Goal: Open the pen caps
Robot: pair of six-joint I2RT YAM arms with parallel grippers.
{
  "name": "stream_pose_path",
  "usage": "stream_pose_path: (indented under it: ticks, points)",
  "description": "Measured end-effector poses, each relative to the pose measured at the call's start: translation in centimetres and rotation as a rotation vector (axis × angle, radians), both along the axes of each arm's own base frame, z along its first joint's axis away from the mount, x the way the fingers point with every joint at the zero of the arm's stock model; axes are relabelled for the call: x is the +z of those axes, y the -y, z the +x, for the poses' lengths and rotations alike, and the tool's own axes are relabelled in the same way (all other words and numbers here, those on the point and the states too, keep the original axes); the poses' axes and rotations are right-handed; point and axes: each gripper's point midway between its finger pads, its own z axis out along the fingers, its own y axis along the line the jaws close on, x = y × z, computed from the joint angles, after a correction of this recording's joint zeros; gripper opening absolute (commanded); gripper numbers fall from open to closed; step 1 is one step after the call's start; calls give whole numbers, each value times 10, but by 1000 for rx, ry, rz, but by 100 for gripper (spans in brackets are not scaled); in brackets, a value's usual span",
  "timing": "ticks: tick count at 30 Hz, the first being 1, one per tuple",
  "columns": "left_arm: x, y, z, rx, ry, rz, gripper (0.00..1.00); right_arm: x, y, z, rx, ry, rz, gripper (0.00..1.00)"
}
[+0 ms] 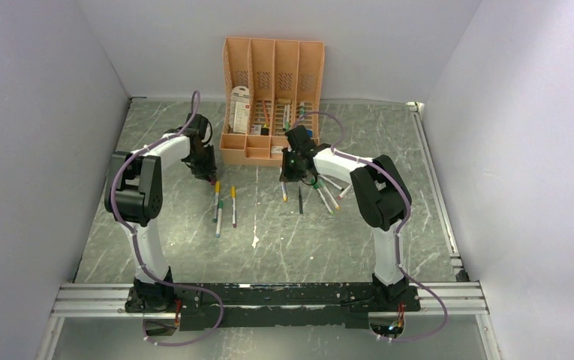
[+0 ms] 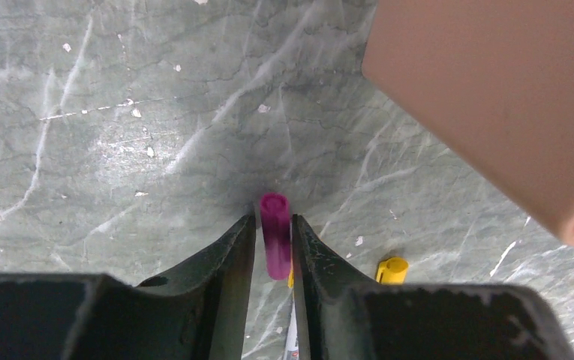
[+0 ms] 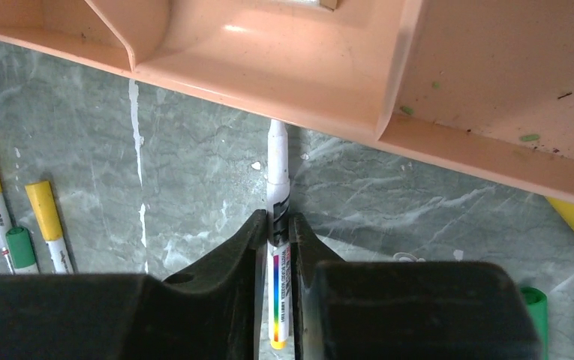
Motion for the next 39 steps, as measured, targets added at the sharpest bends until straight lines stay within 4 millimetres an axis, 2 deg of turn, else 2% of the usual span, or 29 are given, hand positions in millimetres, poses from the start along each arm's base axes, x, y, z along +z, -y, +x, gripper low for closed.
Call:
stream_pose_path:
  ticks: [4,11,14,16,18,19,20,21,22,26,27,29,31,34,37,39]
  points:
    - [0,1,0,-2,2,5,40,1,-1,1,2,5,5,22]
    - [2,2,0,-3,3,16,47,2,-5,2,9,14,15,41]
    - [4,-1,-2,-1,-7,33,49,5,-5,1,17,21,11,57]
    - [8,-4,-7,-3,-34,51,52,9,-1,0,24,29,-7,73]
    - [20,-6,-10,-10,-41,60,65,16,5,-1,26,37,-29,95]
    - [28,-6,-9,-14,-32,60,73,23,9,-2,29,47,-41,99]
    - [44,-6,-7,-17,-8,57,81,32,11,-3,33,61,-48,100]
    - [58,-5,-5,-22,18,50,93,40,14,-3,34,77,-55,100]
    - [78,-3,-2,-27,63,35,99,52,17,-3,40,103,-57,100]
    - [149,11,-5,-61,235,-53,100,102,33,-12,36,213,-50,99]
    - [164,16,-9,-77,271,-79,100,110,39,-17,34,233,-51,95]
    - [179,28,-22,-110,317,-126,100,116,49,-29,35,251,-59,86]
    - [179,38,-41,-140,321,-164,100,112,61,-43,34,244,-80,77]
    - [155,48,-79,-157,271,-220,100,97,75,-61,37,208,-117,69]
    - [132,52,-112,-151,213,-255,100,79,86,-76,39,163,-150,55]
    - [126,55,-125,-148,199,-270,100,71,88,-80,42,144,-160,54]
